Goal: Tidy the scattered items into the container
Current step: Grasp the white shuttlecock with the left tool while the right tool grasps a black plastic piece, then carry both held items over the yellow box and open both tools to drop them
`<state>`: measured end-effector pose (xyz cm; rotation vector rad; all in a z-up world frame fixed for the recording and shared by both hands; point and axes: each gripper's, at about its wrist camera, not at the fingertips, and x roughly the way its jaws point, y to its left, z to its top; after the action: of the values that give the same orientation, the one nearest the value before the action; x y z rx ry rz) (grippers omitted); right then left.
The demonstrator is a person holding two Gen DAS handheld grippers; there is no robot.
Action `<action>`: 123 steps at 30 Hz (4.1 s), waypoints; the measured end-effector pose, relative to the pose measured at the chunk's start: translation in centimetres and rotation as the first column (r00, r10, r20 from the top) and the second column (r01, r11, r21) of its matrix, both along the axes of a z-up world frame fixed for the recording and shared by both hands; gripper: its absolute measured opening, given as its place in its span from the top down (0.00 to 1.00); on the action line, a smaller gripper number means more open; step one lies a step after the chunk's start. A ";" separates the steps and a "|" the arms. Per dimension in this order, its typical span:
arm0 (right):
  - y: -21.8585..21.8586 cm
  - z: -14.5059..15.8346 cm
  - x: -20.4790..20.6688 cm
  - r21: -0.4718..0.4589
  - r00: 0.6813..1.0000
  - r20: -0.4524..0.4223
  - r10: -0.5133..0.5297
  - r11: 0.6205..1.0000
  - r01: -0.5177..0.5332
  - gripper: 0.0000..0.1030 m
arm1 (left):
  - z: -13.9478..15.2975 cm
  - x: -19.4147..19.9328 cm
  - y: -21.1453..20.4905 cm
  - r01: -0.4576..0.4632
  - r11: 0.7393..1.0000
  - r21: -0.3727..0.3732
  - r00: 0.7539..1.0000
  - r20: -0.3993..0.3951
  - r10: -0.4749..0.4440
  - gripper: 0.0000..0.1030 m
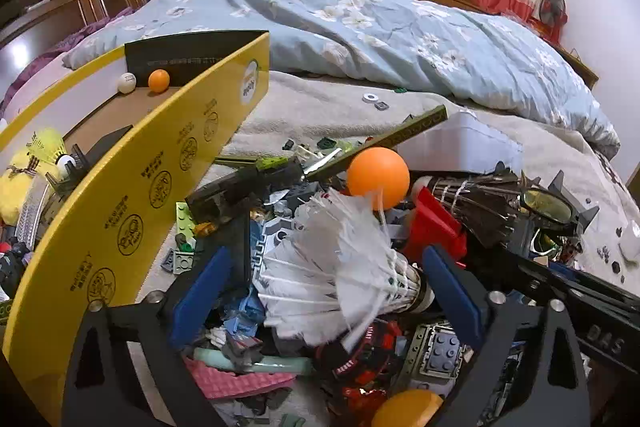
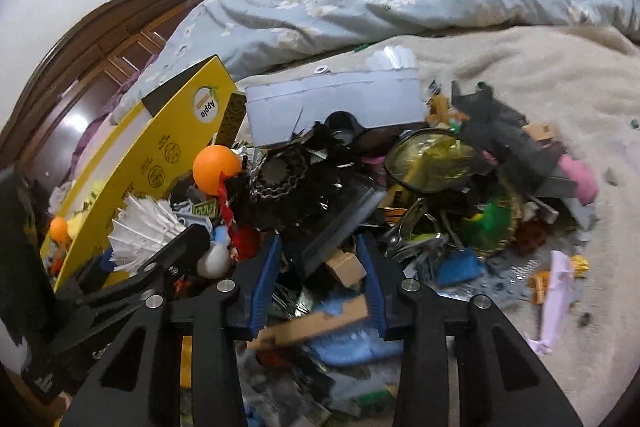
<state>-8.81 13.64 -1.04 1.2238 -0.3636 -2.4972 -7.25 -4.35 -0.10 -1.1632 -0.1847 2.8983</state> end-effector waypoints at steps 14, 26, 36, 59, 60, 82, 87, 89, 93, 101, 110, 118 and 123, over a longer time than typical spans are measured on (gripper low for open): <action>1.8 2.1 3.0 -0.031 0.998 -0.066 -0.006 0.999 0.004 0.90 | 1.7 2.6 1.4 0.160 0.986 0.043 0.986 -0.049 -0.158 0.83; 5.2 2.0 9.7 0.051 0.997 -0.070 0.024 0.998 -0.020 0.89 | 2.3 7.6 6.2 0.371 0.923 0.100 0.928 -0.058 -0.367 0.90; 10.2 0.9 10.8 0.137 0.991 -0.015 -0.136 0.981 0.137 0.72 | 0.4 8.5 7.9 0.347 0.937 0.033 0.937 0.021 -0.348 0.44; 9.0 -2.0 6.7 0.089 0.995 0.009 -0.102 0.991 0.101 0.39 | -1.0 7.4 9.3 0.310 0.924 -0.223 0.947 -0.013 -0.321 0.24; 9.0 -1.9 6.7 0.084 0.994 0.011 -0.109 0.991 0.108 0.39 | -1.1 7.5 9.4 0.313 0.922 -0.227 0.946 -0.017 -0.325 0.24; 11.9 -0.8 8.0 -0.187 0.980 -0.050 -0.194 0.965 0.181 0.93 | 2.0 6.7 6.8 0.269 0.963 -0.010 0.959 -0.094 -0.269 0.94; 11.6 0.7 9.0 -0.203 0.981 -0.085 -0.177 0.967 0.157 0.93 | 3.5 7.6 6.0 0.280 0.960 0.020 0.954 -0.121 -0.276 0.95; 11.2 1.2 9.5 -0.199 0.982 -0.100 -0.162 0.970 0.140 0.94 | 3.9 8.1 5.7 0.277 0.961 0.013 0.953 -0.130 -0.273 0.95; 10.5 1.8 10.0 -0.167 0.983 -0.112 -0.147 0.978 0.127 0.94 | 3.8 8.4 5.0 0.261 0.965 0.012 0.959 -0.117 -0.258 0.95; 10.0 0.8 10.8 -0.006 0.988 -0.082 -0.133 0.991 0.133 0.84 | 2.0 8.2 5.7 0.300 0.954 -0.001 0.953 -0.048 -0.300 0.74; 11.3 -1.0 8.9 -0.011 0.982 -0.024 -0.189 0.982 0.189 0.70 | -0.1 7.2 7.5 0.324 0.946 -0.020 0.946 -0.018 -0.324 0.53; 11.7 0.3 9.4 -0.097 0.975 -0.052 -0.217 0.973 0.211 0.92 | 1.3 7.4 6.3 0.319 0.948 0.012 0.946 -0.057 -0.318 0.97; 9.9 2.9 10.1 -0.087 0.979 -0.117 -0.165 0.984 0.155 0.92 | 3.3 8.5 5.0 0.307 0.951 0.028 0.948 -0.097 -0.303 0.97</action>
<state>1.27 23.49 1.89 1.0411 -0.5412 -2.6516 1.22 0.65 3.20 -0.9526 -0.0575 2.6536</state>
